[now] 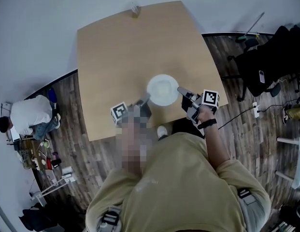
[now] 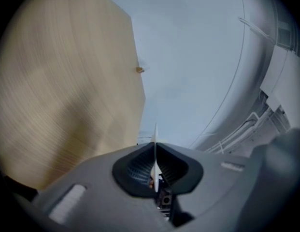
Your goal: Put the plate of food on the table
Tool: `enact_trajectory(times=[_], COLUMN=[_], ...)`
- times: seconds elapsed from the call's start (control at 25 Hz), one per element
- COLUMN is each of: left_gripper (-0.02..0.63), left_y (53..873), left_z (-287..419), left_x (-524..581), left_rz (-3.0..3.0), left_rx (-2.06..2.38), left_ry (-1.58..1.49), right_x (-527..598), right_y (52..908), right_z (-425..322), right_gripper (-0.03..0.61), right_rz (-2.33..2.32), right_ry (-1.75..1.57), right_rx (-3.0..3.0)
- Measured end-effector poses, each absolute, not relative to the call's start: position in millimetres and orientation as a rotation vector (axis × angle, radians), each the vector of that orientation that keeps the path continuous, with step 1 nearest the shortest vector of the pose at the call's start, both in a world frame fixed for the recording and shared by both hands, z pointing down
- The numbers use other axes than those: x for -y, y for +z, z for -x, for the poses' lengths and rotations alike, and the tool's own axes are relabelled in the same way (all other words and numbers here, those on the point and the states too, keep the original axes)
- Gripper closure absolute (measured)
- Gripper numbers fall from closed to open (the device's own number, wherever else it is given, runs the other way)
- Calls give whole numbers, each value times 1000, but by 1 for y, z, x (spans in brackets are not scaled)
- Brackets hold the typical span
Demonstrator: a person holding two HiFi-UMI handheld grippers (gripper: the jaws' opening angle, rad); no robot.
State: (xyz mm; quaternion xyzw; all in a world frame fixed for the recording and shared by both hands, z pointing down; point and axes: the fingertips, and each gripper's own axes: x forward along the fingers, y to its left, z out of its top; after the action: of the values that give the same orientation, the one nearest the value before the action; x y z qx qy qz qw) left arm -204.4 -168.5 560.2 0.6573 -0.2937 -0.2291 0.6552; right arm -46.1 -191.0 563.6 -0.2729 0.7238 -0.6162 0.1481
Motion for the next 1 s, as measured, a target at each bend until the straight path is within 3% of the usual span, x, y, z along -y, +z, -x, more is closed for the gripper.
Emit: enact_trajectory(times=[0.28,1.0], left_gripper=[603,603], left_y=[574,674], left_z=[198,225], left_x=[171,331], left_rz=[-1504,-1380], left_rx=[703,881], left_ry=[-507,-367], right_x=[199,358], right_y=[575,667], right_z=[42,71], right_gripper=[560,560], right_rz=[836,935], right_ry=[-1798,-1979], right_rx=[-2119,-2095])
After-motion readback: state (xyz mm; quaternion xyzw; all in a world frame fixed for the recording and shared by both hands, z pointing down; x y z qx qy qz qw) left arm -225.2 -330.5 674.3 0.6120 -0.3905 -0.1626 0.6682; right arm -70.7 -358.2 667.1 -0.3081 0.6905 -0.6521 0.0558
